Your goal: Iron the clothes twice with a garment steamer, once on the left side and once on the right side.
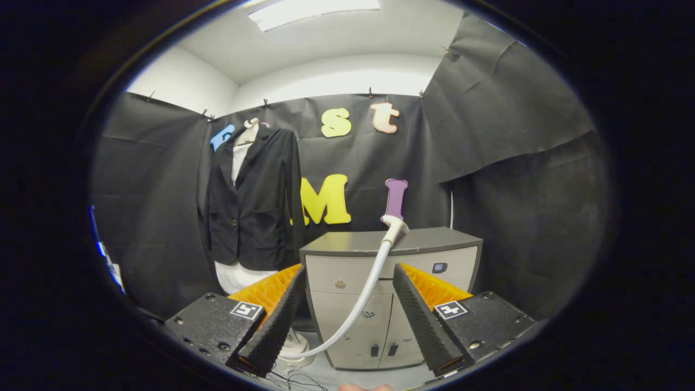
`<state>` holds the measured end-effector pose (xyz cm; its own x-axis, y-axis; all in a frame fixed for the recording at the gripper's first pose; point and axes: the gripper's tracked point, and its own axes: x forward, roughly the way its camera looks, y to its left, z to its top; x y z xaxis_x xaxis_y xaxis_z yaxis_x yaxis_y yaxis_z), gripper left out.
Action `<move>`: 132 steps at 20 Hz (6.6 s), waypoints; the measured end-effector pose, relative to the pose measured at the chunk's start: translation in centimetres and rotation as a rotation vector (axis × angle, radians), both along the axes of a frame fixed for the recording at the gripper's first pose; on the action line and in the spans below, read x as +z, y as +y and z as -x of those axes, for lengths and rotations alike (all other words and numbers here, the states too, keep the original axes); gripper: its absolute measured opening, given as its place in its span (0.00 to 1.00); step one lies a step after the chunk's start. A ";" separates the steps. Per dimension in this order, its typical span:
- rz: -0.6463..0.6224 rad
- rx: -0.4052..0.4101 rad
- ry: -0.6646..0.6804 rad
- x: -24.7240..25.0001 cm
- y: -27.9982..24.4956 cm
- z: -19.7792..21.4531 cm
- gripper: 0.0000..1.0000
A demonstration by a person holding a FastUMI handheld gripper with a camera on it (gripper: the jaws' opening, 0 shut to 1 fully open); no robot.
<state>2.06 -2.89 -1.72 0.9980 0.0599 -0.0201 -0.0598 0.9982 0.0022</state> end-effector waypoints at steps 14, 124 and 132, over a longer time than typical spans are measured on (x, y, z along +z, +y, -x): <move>0.033 0.058 0.000 0.2 2.5 -3.4 1.00; -0.056 -0.130 -0.049 12.1 18.3 -20.5 0.34; 0.013 -0.012 -0.151 15.3 25.8 -20.8 0.34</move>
<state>22.84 22.92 13.54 0.9904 0.0482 0.1293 -0.0461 0.9988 -0.0189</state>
